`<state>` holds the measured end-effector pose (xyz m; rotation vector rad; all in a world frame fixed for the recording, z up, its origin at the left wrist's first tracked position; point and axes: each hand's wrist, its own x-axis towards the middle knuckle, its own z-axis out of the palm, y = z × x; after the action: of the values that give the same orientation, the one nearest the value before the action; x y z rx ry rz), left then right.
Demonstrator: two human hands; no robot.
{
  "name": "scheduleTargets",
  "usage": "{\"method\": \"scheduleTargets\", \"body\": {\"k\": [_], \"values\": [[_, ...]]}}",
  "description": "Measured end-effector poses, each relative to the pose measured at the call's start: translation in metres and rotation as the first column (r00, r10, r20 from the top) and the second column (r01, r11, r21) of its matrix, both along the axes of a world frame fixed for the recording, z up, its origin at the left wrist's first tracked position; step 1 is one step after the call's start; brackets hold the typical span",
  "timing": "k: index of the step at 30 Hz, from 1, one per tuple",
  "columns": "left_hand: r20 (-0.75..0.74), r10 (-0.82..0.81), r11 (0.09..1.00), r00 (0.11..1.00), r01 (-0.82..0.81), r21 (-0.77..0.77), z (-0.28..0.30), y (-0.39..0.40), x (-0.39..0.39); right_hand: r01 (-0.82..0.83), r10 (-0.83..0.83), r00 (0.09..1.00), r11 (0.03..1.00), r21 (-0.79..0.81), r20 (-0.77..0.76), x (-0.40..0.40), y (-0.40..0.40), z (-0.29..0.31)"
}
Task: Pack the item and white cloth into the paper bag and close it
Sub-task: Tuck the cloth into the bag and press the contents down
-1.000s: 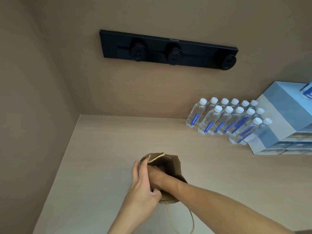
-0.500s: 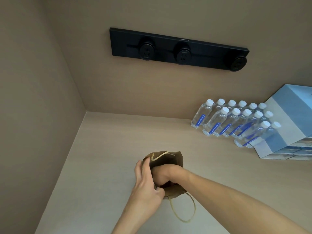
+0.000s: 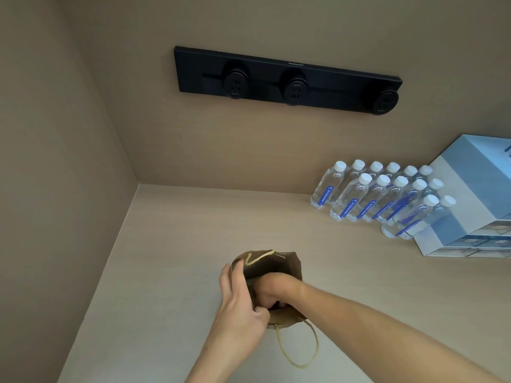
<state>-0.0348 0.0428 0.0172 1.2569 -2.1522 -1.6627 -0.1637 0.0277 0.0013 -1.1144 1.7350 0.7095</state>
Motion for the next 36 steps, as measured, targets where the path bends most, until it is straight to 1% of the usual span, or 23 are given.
{"method": "scheduleTargets", "body": {"k": [4,6,8,9,10,12,13,15,16,20,22,24,28,33,36], "values": [[0.034,0.002,0.999,0.999,-0.001,-0.034,0.000,0.001,-0.002,0.060,-0.055,0.996,0.994,0.091,-0.063,-0.005,-0.002,0.003],[0.045,-0.005,0.999,0.999,0.007,-0.035,0.001,0.001,-0.001,0.032,-0.014,0.995,0.984,0.173,-0.102,-0.006,-0.007,0.006],[0.075,-0.013,0.999,0.997,0.016,-0.038,0.003,0.001,0.000,-0.019,0.069,0.986,0.950,0.313,-0.151,-0.004,-0.015,0.015],[0.086,-0.017,0.999,0.996,0.021,-0.049,0.003,0.001,0.000,-0.030,0.097,0.980,0.935,0.353,-0.174,-0.004,-0.019,0.021],[0.087,-0.019,0.998,0.996,0.024,-0.061,0.003,0.001,0.000,-0.039,0.116,0.974,0.932,0.360,-0.195,-0.003,-0.024,0.028],[0.084,-0.015,0.997,0.996,0.022,-0.079,0.002,0.002,0.000,-0.085,0.146,0.972,0.949,0.305,-0.185,-0.004,-0.034,0.046],[0.086,-0.011,0.996,0.996,0.019,-0.089,0.002,0.002,0.000,-0.118,0.160,0.974,0.963,0.244,-0.159,-0.005,-0.038,0.052],[0.090,-0.004,0.996,0.996,0.012,-0.090,0.002,0.000,-0.001,-0.197,0.215,0.971,0.968,0.157,-0.105,-0.006,-0.040,0.054],[0.088,-0.004,0.996,0.996,0.012,-0.085,0.002,-0.001,-0.001,-0.211,0.223,0.971,0.969,0.129,-0.087,-0.005,-0.039,0.053],[0.065,-0.015,0.998,0.998,0.019,-0.053,0.002,-0.003,0.003,-0.365,0.362,0.927,0.931,-0.012,-0.095,-0.002,-0.019,0.034],[0.037,-0.028,0.999,0.999,0.029,-0.027,0.003,-0.003,0.004,-0.355,0.346,0.933,0.931,-0.087,-0.098,0.000,-0.009,0.022],[0.009,-0.037,0.999,0.999,0.037,-0.015,0.002,-0.004,0.004,-0.320,0.312,0.946,0.941,-0.112,-0.084,0.003,-0.003,0.015],[0.002,-0.039,0.999,0.999,0.039,0.007,-0.001,-0.009,0.007,-0.284,0.279,0.959,0.949,-0.136,-0.057,0.003,-0.004,0.011],[-0.029,-0.074,0.997,0.997,0.074,0.001,0.000,-0.010,0.008,-0.214,0.197,0.975,0.956,-0.199,-0.103,0.000,-0.003,0.009],[-0.070,-0.094,0.996,0.993,0.093,-0.009,0.001,-0.010,0.006,-0.199,0.177,0.978,0.949,-0.244,-0.109,-0.003,0.001,0.004]]}}
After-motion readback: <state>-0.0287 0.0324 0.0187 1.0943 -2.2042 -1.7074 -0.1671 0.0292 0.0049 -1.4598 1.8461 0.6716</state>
